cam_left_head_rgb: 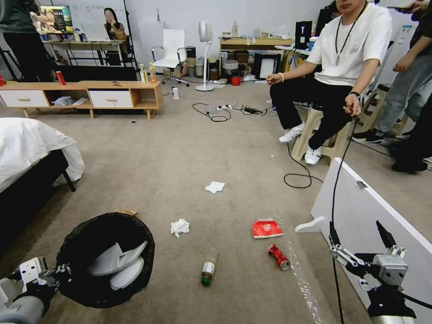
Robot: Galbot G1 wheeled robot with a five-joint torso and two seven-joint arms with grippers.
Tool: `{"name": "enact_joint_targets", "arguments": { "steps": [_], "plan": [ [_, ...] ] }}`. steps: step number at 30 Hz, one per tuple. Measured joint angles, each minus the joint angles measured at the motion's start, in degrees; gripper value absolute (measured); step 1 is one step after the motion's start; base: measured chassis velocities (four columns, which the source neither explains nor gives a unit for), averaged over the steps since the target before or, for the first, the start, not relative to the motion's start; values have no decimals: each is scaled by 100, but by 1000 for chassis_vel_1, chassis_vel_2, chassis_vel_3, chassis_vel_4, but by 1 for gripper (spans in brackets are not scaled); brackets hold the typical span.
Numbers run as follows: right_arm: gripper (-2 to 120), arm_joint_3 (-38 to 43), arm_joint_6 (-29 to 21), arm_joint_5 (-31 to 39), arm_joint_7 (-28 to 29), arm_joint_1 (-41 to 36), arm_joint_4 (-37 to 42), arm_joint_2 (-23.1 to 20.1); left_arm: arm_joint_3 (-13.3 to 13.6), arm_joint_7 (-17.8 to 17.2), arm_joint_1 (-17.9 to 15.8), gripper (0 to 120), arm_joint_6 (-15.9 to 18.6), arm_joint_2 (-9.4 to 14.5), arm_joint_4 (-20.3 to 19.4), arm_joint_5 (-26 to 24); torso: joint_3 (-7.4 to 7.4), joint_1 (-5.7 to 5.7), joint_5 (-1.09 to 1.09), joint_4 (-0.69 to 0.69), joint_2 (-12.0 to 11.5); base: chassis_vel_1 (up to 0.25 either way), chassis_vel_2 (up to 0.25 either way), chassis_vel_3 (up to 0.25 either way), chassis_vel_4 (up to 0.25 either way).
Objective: Pick up the trash bin and place the garbage on the floor into it.
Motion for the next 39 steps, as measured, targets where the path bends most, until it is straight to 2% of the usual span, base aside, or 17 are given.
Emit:
{"name": "enact_joint_targets", "arguments": {
  "steps": [39],
  "plan": [
    [100, 5, 16, -56, -46, -14, 7, 16, -5, 59, 14, 3, 0, 1, 11, 50, -1, -1, 0, 0, 0, -2, 2, 2, -1]
  ]
}}
